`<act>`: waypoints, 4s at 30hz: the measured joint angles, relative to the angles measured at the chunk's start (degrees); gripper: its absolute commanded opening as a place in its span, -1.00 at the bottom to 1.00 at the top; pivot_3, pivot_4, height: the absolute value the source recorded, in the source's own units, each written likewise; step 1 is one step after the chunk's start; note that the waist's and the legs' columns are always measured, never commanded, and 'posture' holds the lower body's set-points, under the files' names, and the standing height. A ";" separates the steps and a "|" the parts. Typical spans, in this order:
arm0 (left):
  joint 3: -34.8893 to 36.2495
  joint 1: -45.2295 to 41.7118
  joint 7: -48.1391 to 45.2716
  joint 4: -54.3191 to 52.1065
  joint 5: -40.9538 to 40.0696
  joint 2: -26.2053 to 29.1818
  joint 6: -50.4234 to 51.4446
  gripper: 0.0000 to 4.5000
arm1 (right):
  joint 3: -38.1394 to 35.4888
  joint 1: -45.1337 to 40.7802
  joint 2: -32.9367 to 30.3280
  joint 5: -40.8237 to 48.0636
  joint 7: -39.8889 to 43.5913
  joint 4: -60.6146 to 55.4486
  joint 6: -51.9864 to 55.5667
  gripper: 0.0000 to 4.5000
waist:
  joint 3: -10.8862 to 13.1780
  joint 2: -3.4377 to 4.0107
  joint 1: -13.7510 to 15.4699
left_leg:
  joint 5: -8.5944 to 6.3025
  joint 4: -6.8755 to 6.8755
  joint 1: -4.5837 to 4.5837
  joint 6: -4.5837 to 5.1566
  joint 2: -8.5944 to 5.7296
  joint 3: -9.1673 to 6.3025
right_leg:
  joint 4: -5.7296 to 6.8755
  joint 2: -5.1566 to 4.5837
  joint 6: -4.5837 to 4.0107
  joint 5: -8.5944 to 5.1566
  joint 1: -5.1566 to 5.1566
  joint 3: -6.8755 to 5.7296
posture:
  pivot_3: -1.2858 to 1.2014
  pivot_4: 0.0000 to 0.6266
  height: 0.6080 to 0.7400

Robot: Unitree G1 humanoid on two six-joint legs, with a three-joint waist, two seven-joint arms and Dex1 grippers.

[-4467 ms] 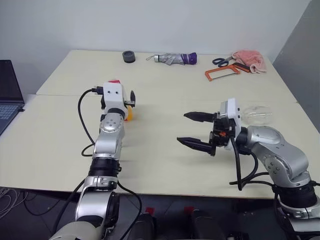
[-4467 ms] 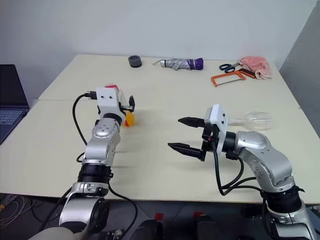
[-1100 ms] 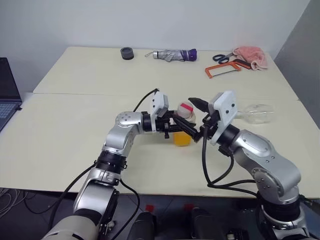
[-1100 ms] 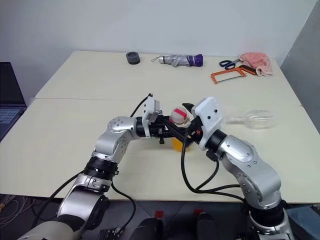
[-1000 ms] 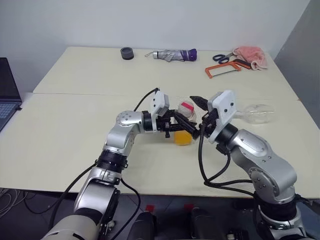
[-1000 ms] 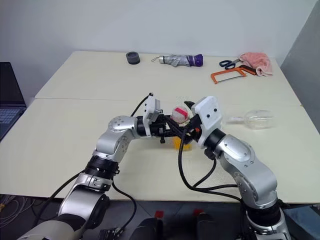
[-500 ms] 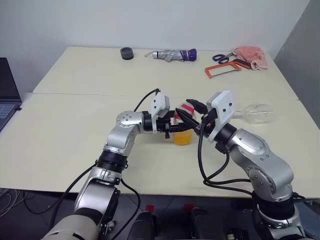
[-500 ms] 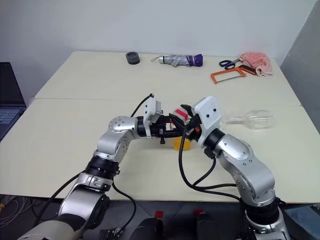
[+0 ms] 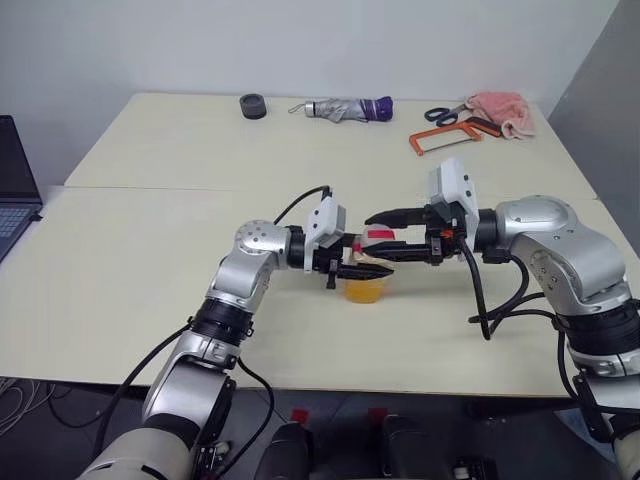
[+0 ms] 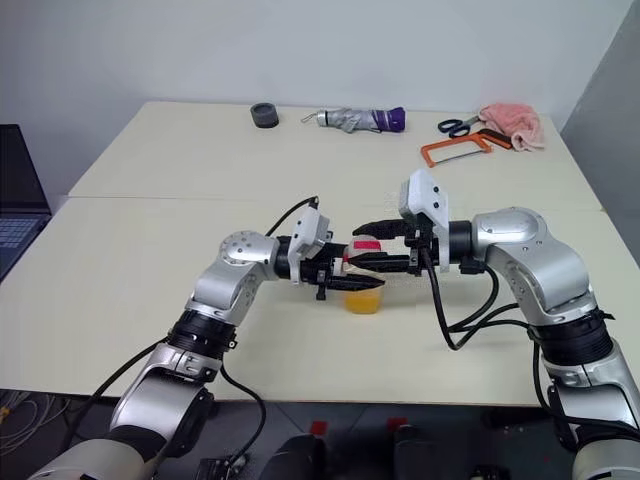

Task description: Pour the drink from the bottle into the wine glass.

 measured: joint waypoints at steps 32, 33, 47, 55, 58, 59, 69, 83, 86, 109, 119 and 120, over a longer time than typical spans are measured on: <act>2.01 -4.28 6.16 10.03 2.85 -5.00 -6.49 -0.21 | 1.52 19.83 24.87 -14.96 -51.65 -28.29 9.61 0.48 | -0.03 -0.01 -0.09 | 0.13 0.16 0.04 -0.23 -0.11 0.01 | 0.37 -0.02 0.03 0.00 -0.04 0.08 | 0.03 -0.52 1.00; 2.02 -4.28 6.09 10.29 2.85 -4.99 -6.57 -0.21 | 1.31 19.86 24.95 -14.92 -51.60 -28.23 9.62 0.30 | -0.03 -0.01 -0.08 | 0.13 0.16 0.04 -0.23 -0.11 0.01 | 0.37 -0.02 0.03 0.00 -0.04 0.08 | 0.03 -0.52 1.00; 2.05 -4.24 2.95 10.35 2.81 -3.91 -5.80 -0.21 | -0.70 18.81 18.77 -12.24 -39.50 -22.99 3.72 -0.18 | -0.02 -0.01 -0.17 | 0.01 0.18 0.06 -0.01 -0.16 0.08 | 0.35 0.02 0.03 0.00 -0.04 0.08 | 0.03 -0.52 1.00; -0.24 -5.69 -6.97 8.25 2.48 -1.50 -2.97 -0.22 | 1.01 1.59 -1.92 -3.92 -0.85 -4.55 -4.78 -0.18 | 0.00 0.00 -0.48 | 0.00 0.10 0.10 0.02 -0.06 0.12 | 0.38 0.17 -0.09 -0.05 0.04 -0.10 | 0.03 -0.52 1.00; -0.28 -5.69 -6.47 8.19 2.26 -2.03 -2.26 -0.22 | -1.31 3.39 -0.80 -2.04 -2.41 -4.93 -3.01 0.13 | 0.00 -0.01 -0.32 | 0.00 0.14 0.01 0.00 -0.01 0.02 | 0.40 0.05 -0.09 -0.05 -0.04 -0.08 | 0.03 -0.52 1.00; 0.10 -5.69 -5.75 8.18 1.96 -2.23 -2.09 -0.22 | -2.58 4.88 0.34 -1.73 -4.41 -5.82 -2.41 0.24 | 0.00 -0.01 -0.20 | 0.01 0.14 0.02 0.00 0.02 -0.03 | 0.43 0.00 -0.08 -0.05 -0.04 -0.04 | 0.03 -0.52 1.00; 2.83 -5.61 0.30 8.07 1.38 -2.53 -2.55 -0.23 | -11.04 16.15 11.44 3.18 -29.83 -26.82 7.05 0.83 | 0.00 0.01 0.00 | 0.03 0.25 0.02 -0.04 -0.01 -0.07 | 0.59 -0.09 -0.07 -0.05 -0.07 0.07 | 0.03 -0.52 1.00; 2.79 -5.49 1.24 8.81 1.91 -3.96 -3.94 -0.23 | -0.48 18.09 20.66 -12.26 -46.78 -26.38 6.21 0.83 | 0.00 0.01 -0.13 | 0.08 0.31 0.07 -0.12 -0.11 -0.02 | 0.70 0.00 -0.07 -0.06 -0.07 0.10 | 0.03 -0.52 1.00; 2.79 -5.49 1.26 8.91 1.97 -3.97 -4.01 -0.23 | -0.70 18.68 21.88 -12.25 -46.77 -26.35 6.21 0.56 | -0.01 0.01 -0.15 | 0.06 0.31 0.07 -0.10 -0.11 -0.02 | 0.71 0.01 -0.07 -0.06 -0.07 0.09 | 0.03 -0.52 1.00; 1.61 -5.39 -3.05 8.11 1.90 -3.23 -3.69 -0.23 | -3.44 7.56 3.20 -0.62 -15.28 -11.34 2.19 -0.17 | 0.00 0.01 -0.14 | -0.01 0.38 0.06 0.02 -0.09 0.06 | 0.69 0.12 -0.09 -0.06 -0.02 0.01 | 0.03 -0.52 1.00; 1.97 -4.06 -2.49 6.47 1.42 -1.87 -2.18 -0.23 | -8.69 13.01 7.27 1.03 -25.01 -18.04 5.08 0.76 | 0.00 0.01 -0.07 | 0.00 0.46 0.04 0.01 -0.05 -0.09 | 0.78 0.02 -0.08 -0.06 -0.03 0.06 | 0.03 -0.52 1.00; 1.97 -4.01 -2.47 6.47 1.42 -1.87 -2.13 -0.23 | -9.27 13.63 8.59 1.10 -27.01 -19.97 5.48 0.76 | 0.00 0.01 -0.07 | 0.00 0.46 0.03 0.01 -0.05 -0.10 | 0.77 0.02 -0.08 -0.06 -0.03 0.05 | 0.03 -0.52 1.00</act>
